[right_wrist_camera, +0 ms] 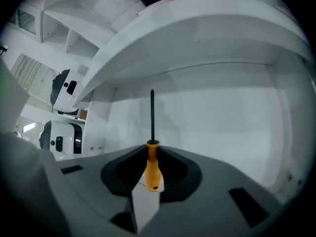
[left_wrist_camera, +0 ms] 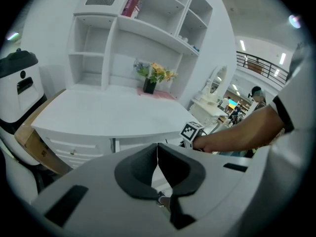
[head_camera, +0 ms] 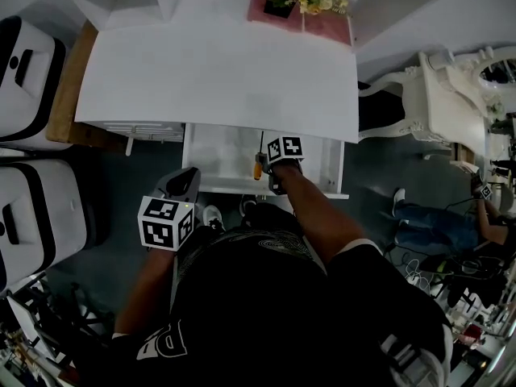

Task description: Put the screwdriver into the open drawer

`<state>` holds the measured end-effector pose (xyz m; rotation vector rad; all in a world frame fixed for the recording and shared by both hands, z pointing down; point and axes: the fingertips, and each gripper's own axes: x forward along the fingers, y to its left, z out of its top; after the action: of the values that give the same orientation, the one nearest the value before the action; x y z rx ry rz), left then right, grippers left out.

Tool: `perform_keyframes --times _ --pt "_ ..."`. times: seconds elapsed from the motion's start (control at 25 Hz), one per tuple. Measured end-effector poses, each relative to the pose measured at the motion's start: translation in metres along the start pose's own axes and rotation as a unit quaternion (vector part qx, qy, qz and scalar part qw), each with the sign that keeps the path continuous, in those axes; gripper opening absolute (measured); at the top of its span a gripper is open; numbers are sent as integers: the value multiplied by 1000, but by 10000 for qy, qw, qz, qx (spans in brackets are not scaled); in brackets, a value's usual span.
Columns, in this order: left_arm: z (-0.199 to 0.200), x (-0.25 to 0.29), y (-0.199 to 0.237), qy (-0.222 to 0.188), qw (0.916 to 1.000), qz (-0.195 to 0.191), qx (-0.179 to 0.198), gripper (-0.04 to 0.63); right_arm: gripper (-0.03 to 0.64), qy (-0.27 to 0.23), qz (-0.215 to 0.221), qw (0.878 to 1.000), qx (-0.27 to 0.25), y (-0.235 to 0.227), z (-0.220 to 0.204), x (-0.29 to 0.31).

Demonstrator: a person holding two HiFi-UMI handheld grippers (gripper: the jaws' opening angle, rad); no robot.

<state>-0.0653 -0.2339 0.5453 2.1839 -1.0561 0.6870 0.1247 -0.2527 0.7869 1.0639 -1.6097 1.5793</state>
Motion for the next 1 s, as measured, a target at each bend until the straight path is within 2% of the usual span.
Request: perform_keyframes --times 0.64,1.0 --pt "2 -1 12 69 9998 168 -100 15 80 152 -66 9999 8 -10 4 19" --pt "3 -1 11 61 9996 222 -133 15 80 89 -4 9996 280 -15 4 24"
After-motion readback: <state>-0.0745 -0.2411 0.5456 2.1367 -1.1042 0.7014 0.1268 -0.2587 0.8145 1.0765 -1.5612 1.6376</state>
